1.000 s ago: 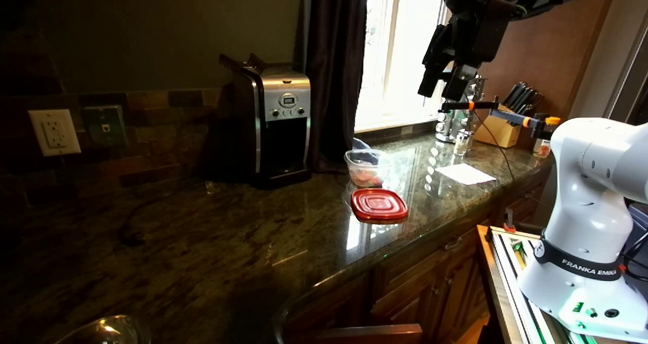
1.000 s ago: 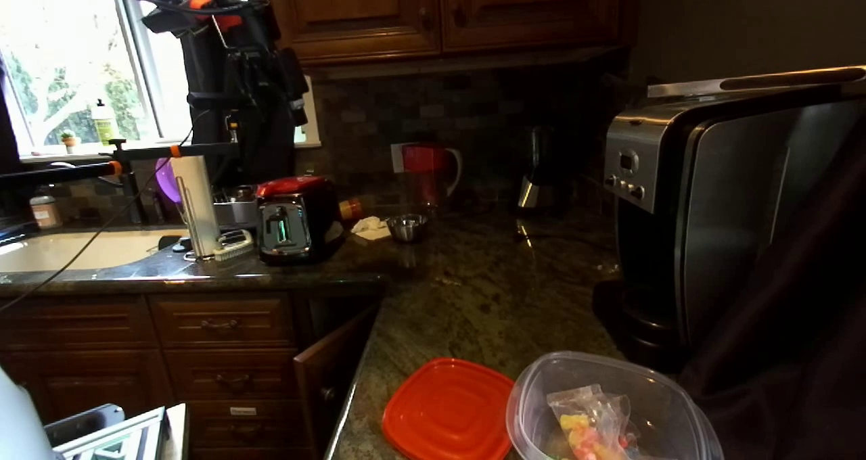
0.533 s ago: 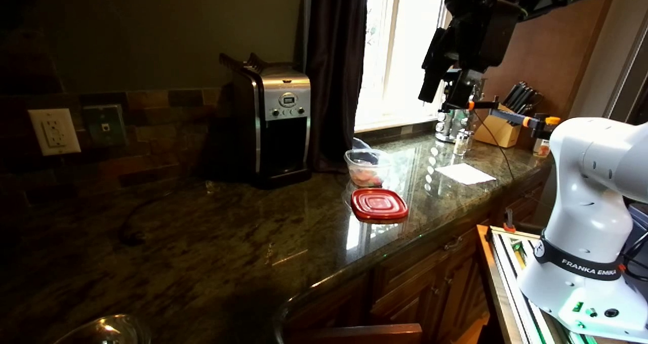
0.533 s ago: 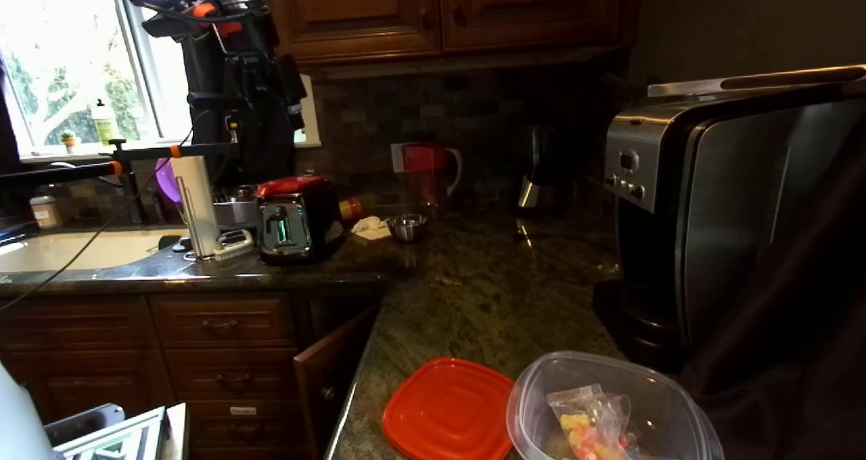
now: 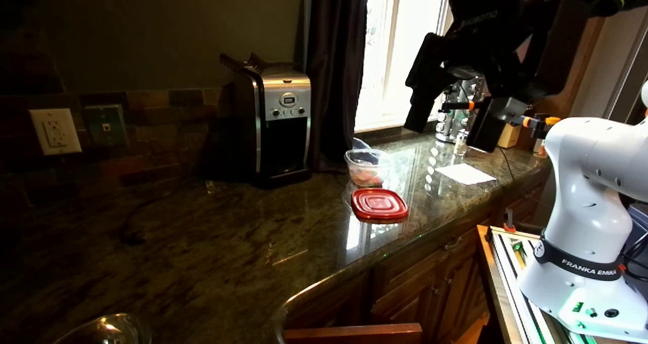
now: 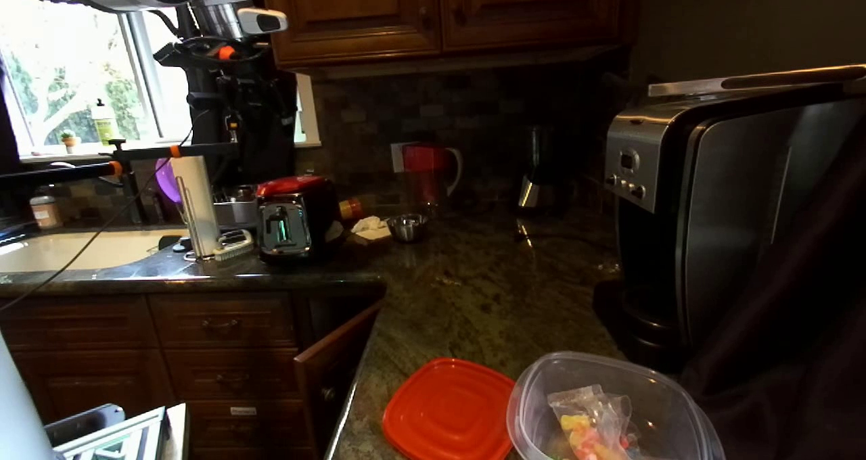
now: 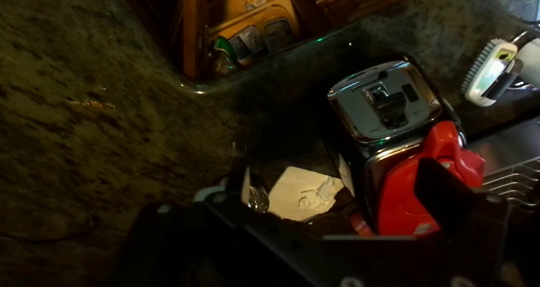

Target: Put the lid on the container

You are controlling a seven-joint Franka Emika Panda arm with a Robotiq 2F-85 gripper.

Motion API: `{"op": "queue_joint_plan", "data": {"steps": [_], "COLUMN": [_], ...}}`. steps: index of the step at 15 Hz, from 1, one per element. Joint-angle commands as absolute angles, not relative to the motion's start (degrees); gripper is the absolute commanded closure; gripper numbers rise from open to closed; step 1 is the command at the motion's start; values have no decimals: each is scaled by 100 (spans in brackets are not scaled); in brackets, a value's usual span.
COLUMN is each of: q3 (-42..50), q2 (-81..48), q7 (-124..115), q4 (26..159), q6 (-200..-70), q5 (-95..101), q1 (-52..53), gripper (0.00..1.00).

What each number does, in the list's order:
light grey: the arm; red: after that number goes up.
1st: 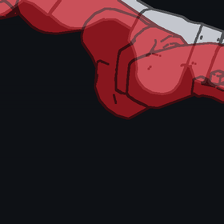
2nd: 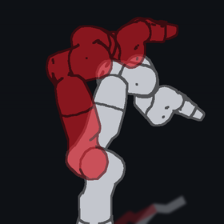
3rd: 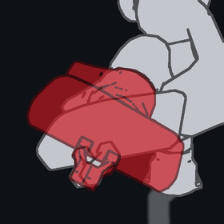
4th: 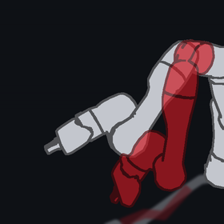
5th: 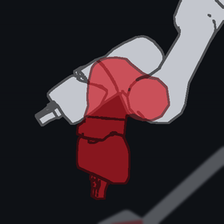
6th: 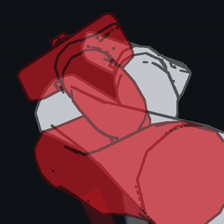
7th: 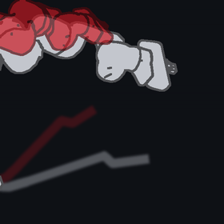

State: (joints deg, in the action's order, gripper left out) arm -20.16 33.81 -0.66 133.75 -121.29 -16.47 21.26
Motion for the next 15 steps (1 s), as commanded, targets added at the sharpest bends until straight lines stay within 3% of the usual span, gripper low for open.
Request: {"op": "queue_joint_plan", "data": {"steps": [1,4,10,15], "q3": [-1954,-2172,-2439,-2444], "q2": [3290,3092,2773,2673], "q7": [-85,-660,-252,-215], "q4": [13288,13269,13498,13417], "q6": [-12120,-12500,-13600,-13500], "q5": [-1598,-1649,-2051,-2079], "q1": [2232,2108,2872,3131], "gripper": [0,0,0,0]}}
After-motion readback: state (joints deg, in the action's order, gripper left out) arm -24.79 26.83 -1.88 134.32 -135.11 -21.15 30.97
